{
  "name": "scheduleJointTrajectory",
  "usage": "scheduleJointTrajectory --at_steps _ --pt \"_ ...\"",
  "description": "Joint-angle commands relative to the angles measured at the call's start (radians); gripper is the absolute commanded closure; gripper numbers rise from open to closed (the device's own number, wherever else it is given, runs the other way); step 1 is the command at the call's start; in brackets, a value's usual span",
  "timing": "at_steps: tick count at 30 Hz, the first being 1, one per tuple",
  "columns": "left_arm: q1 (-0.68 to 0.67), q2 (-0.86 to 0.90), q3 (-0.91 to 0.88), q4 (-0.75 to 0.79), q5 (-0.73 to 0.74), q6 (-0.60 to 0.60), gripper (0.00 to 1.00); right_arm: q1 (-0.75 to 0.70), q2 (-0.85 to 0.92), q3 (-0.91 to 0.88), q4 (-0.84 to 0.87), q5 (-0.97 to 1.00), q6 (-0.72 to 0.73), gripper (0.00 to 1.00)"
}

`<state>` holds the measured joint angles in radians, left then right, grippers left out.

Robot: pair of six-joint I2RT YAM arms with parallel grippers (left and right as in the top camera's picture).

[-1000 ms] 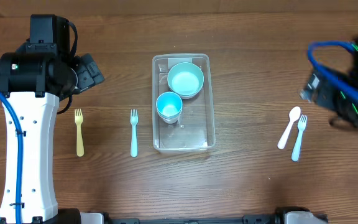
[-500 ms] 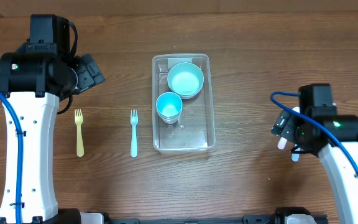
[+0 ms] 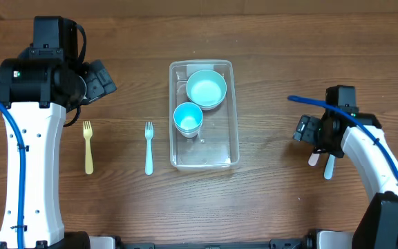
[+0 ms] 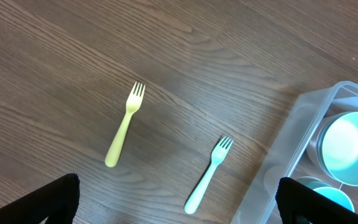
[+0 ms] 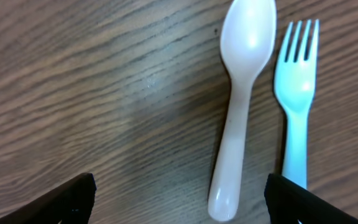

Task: Pack container
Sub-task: 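Lower the right gripper and grasp the white spoon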

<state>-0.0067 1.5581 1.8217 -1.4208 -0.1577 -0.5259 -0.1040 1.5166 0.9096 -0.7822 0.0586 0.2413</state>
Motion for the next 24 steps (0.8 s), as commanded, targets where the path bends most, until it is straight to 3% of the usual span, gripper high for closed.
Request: scheduleJointTrajectory --at_steps 1,4,7,11,24 --pt "0.001 0.005 0.013 0.0 0.001 -0.013 0.0 -0.005 -0.002 -0.068 0.065 0.03 -0.037 0.1" --pt "0.001 0.005 0.013 0.0 0.001 -0.013 0.0 -0.04 -0.002 -0.115 0.13 0.028 -0.029 0.1" --pt "0.001 0.005 0.013 0.0 0.001 -0.013 0.0 -0.112 -0.002 -0.159 0.196 0.002 -0.038 0.0" --pt "0.001 0.005 0.013 0.0 0.001 -0.013 0.0 -0.154 -0.002 -0.238 0.343 -0.076 -0.087 0.0" --pt "0.001 0.005 0.013 0.0 0.001 -0.013 0.0 -0.154 0.066 -0.241 0.426 -0.029 -0.142 0.07"
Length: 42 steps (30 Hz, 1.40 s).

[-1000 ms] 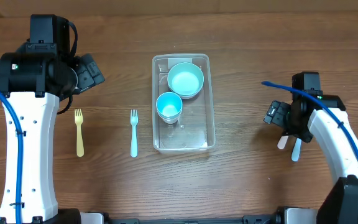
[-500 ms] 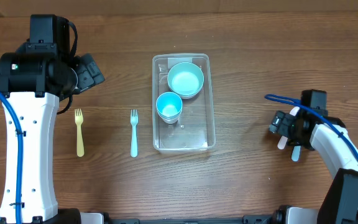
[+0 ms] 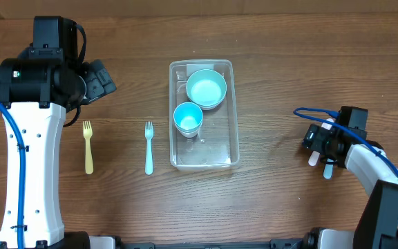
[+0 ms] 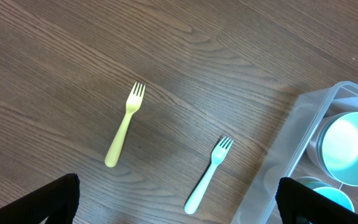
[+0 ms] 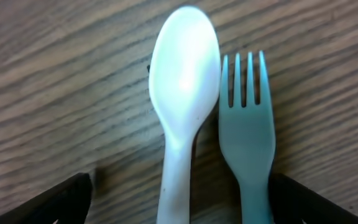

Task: Pack container
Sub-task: 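Lower the right gripper and grasp the white spoon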

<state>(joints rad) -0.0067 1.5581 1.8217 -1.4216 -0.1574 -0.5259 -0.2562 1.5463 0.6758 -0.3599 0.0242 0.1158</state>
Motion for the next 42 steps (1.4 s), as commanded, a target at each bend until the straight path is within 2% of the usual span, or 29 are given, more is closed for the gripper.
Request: scheduleJointTrajectory --at_steps 1,5,7,9,14,22,26,29,33,37,42 --pt "0.001 0.005 0.013 0.001 0.001 -0.013 0.0 -0.002 0.036 -0.007 0.004 0.008 -0.016 0.07" --pt "0.001 0.005 0.013 0.001 0.001 -0.013 0.0 -0.002 0.036 -0.007 0.002 0.064 -0.011 0.07" --pt "0.001 0.005 0.013 0.001 0.001 -0.013 0.0 -0.002 0.036 0.011 -0.039 0.134 0.028 0.01" --pt "0.001 0.005 0.013 0.001 0.001 -0.013 0.0 0.001 0.02 0.055 -0.105 0.193 0.072 0.0" --pt "0.001 0.005 0.013 0.001 0.001 -0.013 0.0 0.01 -0.057 0.061 -0.129 0.203 0.095 0.0" --pt "0.001 0.005 0.013 0.001 0.001 -0.013 0.0 0.163 -0.143 0.066 -0.203 0.253 0.125 0.02" --pt "0.001 0.005 0.013 0.001 0.001 -0.013 0.0 0.163 -0.121 0.064 -0.183 0.234 0.121 0.1" --pt "0.001 0.005 0.013 0.001 0.001 -0.013 0.0 0.163 -0.034 0.064 -0.129 0.192 0.121 0.31" --pt "0.001 0.005 0.013 0.001 0.001 -0.013 0.0 0.163 0.0 0.064 -0.113 0.192 0.12 0.44" --pt "0.001 0.005 0.013 0.001 0.001 -0.013 0.0 0.163 0.02 0.064 -0.109 0.192 0.121 0.46" --pt "0.001 0.005 0.013 0.001 0.001 -0.013 0.0 0.163 0.102 0.05 -0.019 0.192 0.145 0.45"
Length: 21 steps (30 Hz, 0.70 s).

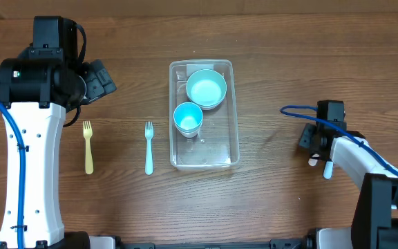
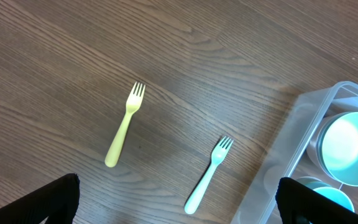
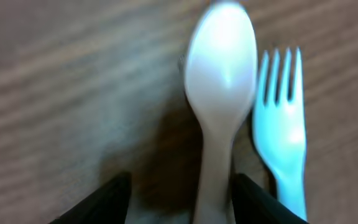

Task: Pack container
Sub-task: 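Lower the right gripper and grasp the white spoon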

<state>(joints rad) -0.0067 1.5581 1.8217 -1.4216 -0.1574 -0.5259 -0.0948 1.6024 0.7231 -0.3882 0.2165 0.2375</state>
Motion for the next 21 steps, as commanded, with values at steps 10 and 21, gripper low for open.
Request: scheduleJointTrajectory --at_steps 10,21 --pt "0.001 0.005 0.013 0.001 0.001 -0.013 0.0 0.002 0.049 0.003 -0.024 0.045 0.051 0.67" --pt "0.001 0.005 0.013 0.001 0.001 -0.013 0.0 0.002 0.031 0.058 -0.072 0.076 0.044 0.93"
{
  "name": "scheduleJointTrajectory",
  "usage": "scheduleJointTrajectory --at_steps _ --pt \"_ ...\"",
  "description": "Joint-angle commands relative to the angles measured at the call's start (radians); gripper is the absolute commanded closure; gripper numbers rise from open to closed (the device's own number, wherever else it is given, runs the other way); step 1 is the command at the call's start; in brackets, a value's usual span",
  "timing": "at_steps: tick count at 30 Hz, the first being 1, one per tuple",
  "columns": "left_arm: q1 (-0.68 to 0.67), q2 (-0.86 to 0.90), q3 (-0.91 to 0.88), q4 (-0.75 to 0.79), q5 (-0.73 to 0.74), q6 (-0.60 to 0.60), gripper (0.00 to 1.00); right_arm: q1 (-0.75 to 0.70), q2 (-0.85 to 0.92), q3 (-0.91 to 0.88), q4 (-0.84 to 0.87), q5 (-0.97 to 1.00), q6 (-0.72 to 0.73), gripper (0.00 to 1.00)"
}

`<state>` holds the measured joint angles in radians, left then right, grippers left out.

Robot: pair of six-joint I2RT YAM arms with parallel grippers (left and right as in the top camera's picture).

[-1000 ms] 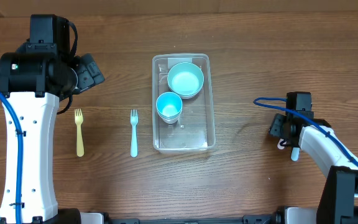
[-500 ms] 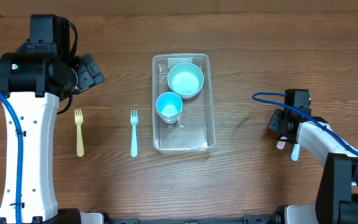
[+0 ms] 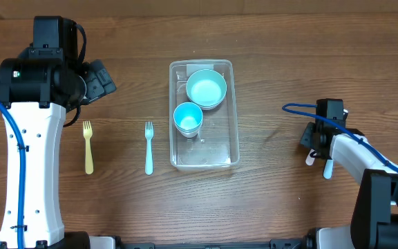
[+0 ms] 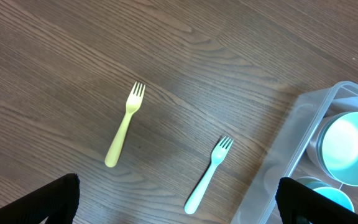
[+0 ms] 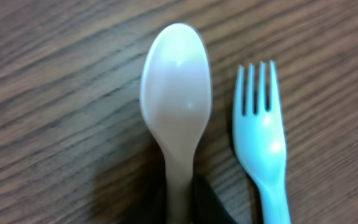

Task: Pack container
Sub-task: 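Lower the right gripper and grasp the white spoon, then carry the white spoon into the container and release it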

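A white spoon (image 5: 177, 99) lies on the wooden table with a light blue fork (image 5: 263, 149) close on its right. My right gripper (image 5: 179, 204) is shut on the spoon's handle, low at the table; in the overhead view this right gripper (image 3: 314, 143) is at the far right. A clear plastic container (image 3: 216, 151) in the middle holds a turquoise bowl (image 3: 206, 88) and a turquoise cup (image 3: 187, 117). My left gripper (image 4: 179, 211) hangs open high above the table's left side, holding nothing.
A yellow fork (image 3: 88, 146) and another light blue fork (image 3: 148, 147) lie side by side left of the container, tines pointing away. The left wrist view shows the same yellow fork (image 4: 123, 127) and blue fork (image 4: 207, 177).
My right gripper's fingers stood apart on either side of the spoon's handle; now they are pressed against it. The left arm and everything else are unchanged.
My right gripper was wide open above the spoon and fork at the table's right. Then it was closer over them, still open. Then its fingers flanked the spoon's handle, and now they are shut on it. The left arm stayed where it was.
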<state>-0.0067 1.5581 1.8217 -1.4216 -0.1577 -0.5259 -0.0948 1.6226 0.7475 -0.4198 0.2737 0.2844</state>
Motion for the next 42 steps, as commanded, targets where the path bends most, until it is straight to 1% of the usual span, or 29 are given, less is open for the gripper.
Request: scheduleJointTrajectory --at_steps 1,7,11,14,17,19,21,25,28,30,34,38,39,40,41,42 --pt "0.001 0.005 0.013 0.001 0.001 -0.013 0.0 0.002 -0.007 0.061 -0.068 0.019 -0.003 0.95" --pt "0.001 0.005 0.013 0.001 0.001 -0.013 0.0 0.002 -0.095 0.08 -0.114 0.016 -0.003 0.96" --pt "0.001 0.005 0.013 0.001 0.001 -0.013 0.0 0.004 -0.192 0.094 -0.145 -0.063 -0.003 0.96" --pt "0.001 0.005 0.013 0.001 0.001 -0.013 0.0 0.033 -0.267 0.14 -0.212 -0.092 -0.002 0.96" --pt "0.001 0.005 0.013 0.001 0.001 -0.013 0.0 0.131 -0.305 0.223 -0.315 -0.098 0.011 0.96" --pt "0.001 0.005 0.013 0.001 0.001 -0.013 0.0 0.232 -0.305 0.29 -0.378 -0.13 0.017 0.96" --pt "0.001 0.005 0.013 0.001 0.001 -0.013 0.0 0.364 -0.305 0.352 -0.41 -0.148 0.048 0.96" --pt "0.001 0.005 0.013 0.001 0.001 -0.013 0.0 0.591 -0.304 0.384 -0.374 -0.148 0.106 0.96" --pt "0.001 0.005 0.013 0.001 0.001 -0.013 0.0 0.723 -0.279 0.383 -0.327 -0.143 0.125 0.96" --pt "0.001 0.005 0.013 0.001 0.001 -0.013 0.0 0.763 -0.208 0.383 -0.29 -0.141 0.14 0.96" --pt "0.001 0.005 0.013 0.001 0.001 -0.013 0.0 0.778 -0.089 0.383 -0.264 -0.149 0.166 0.96" --pt "0.001 0.005 0.013 0.001 0.001 -0.013 0.0 0.778 -0.051 0.383 -0.266 -0.148 0.166 0.96" --pt "0.001 0.005 0.013 0.001 0.001 -0.013 0.0 0.778 -0.051 0.383 -0.267 -0.148 0.166 0.87" --pt "0.001 0.005 0.013 0.001 0.001 -0.013 0.0 0.778 -0.051 0.383 -0.272 -0.148 0.165 0.48" --pt "0.001 0.005 0.013 0.001 0.001 -0.013 0.0 0.778 -0.055 0.388 -0.285 -0.148 0.164 0.29" --pt "0.001 0.005 0.013 0.001 0.001 -0.013 0.0 0.778 -0.065 0.402 -0.312 -0.145 0.158 0.21"
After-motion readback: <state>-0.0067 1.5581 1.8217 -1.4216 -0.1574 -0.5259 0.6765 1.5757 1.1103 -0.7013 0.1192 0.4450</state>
